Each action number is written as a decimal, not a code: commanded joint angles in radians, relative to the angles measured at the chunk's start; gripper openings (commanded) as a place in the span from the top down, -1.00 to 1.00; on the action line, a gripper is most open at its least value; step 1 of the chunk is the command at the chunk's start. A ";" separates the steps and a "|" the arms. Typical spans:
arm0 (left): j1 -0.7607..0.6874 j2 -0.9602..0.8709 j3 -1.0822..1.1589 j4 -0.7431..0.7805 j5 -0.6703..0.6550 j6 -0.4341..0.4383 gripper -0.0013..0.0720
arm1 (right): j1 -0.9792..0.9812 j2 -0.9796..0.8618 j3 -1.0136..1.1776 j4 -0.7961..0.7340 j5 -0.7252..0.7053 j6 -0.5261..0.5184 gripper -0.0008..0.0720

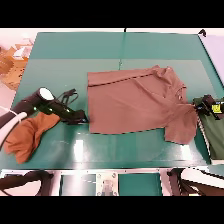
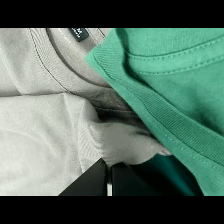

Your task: Fold the shirts.

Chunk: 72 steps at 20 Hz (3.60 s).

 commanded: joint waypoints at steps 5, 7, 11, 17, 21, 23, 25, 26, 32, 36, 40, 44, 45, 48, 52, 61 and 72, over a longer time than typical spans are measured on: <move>-0.155 -0.020 -0.094 -0.127 0.112 0.087 -0.35 | 0.001 -0.001 0.001 0.000 0.001 0.000 0.94; -0.164 -0.019 -0.093 -0.138 0.135 0.086 -0.15 | 0.001 -0.001 0.001 0.000 0.004 0.000 0.94; -0.163 -0.016 -0.043 -0.134 0.044 0.122 0.90 | 0.001 0.001 0.002 0.004 0.029 0.000 0.94; 0.040 0.173 0.210 -0.056 -0.153 0.065 0.91 | 0.013 0.180 0.045 0.120 0.079 0.000 0.94; 0.212 0.356 0.553 -0.057 -0.198 0.018 0.90 | 0.011 0.339 0.305 0.393 0.196 0.031 0.94; 0.272 0.414 0.786 -0.056 -0.208 0.013 0.90 | 0.011 0.410 0.468 0.452 0.186 0.091 0.94; 0.329 0.439 1.041 -0.046 -0.204 -0.011 0.90 | -0.004 0.482 0.619 0.452 0.143 0.145 0.94; 0.354 0.440 1.162 -0.028 -0.204 -0.037 0.90 | -0.023 0.521 0.686 0.449 0.116 0.162 0.94; 0.395 0.470 1.397 0.214 -0.150 -0.174 0.90 | -0.148 0.621 0.964 0.424 0.034 0.201 0.94; 0.395 0.465 1.263 0.253 -0.146 -0.164 0.90 | -0.148 0.574 0.935 0.444 0.055 0.212 0.94; 0.394 0.425 0.925 0.117 -0.072 -0.073 0.90 | -0.085 0.501 0.683 0.501 0.051 0.082 0.94; 0.332 0.217 0.673 -0.080 0.010 0.091 0.90 | 0.156 0.371 0.282 0.460 -0.113 -0.107 0.94; 0.297 0.142 0.642 -0.075 0.037 0.113 0.90 | 0.208 0.312 0.197 0.427 -0.191 -0.129 0.94; 0.225 -0.097 0.634 -0.076 0.175 0.119 0.90 | 0.277 0.066 0.111 0.414 -0.371 -0.182 0.94; 0.205 -0.306 0.674 -0.099 0.349 0.115 0.90 | 0.291 -0.315 0.288 0.470 -0.388 -0.202 0.94; 0.205 -0.410 0.711 -0.068 0.409 0.128 0.90 | 0.272 -0.559 0.612 0.358 -0.208 -0.188 0.94; 0.205 -0.509 0.692 -0.048 0.191 0.123 0.90 | 0.271 -0.559 0.600 0.121 -0.012 -0.112 0.94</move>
